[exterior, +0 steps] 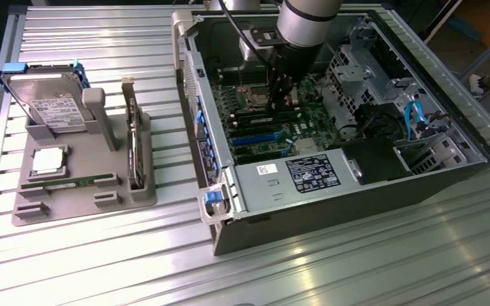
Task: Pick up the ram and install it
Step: 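Press down the ram until it locks into place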
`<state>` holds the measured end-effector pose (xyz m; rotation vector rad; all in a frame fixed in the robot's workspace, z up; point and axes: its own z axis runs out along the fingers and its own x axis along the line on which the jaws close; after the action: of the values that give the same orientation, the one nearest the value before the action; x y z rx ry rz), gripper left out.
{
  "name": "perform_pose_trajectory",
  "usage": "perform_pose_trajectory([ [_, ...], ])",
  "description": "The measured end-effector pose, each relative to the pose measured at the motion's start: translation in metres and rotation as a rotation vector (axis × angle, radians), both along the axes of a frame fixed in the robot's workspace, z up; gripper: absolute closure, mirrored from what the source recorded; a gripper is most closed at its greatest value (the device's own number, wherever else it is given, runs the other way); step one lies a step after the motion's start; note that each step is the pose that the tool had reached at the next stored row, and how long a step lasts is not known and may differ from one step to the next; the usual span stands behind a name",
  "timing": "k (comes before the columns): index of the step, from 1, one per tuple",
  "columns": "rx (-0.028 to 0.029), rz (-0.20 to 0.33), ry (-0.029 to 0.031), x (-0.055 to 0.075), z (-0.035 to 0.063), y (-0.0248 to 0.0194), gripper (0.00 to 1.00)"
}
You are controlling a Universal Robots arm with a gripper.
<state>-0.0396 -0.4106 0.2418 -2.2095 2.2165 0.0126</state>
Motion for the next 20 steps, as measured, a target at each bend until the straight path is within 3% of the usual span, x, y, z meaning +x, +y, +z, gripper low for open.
perform_pose_trajectory([
  [7, -0.0001, 0.000, 0.0000, -0.002, 0.0000, 0.0000, 0.89],
  [20, -0.0001, 0.000, -0.0130, -0.033, -0.0005, 0.0000, 0.89],
])
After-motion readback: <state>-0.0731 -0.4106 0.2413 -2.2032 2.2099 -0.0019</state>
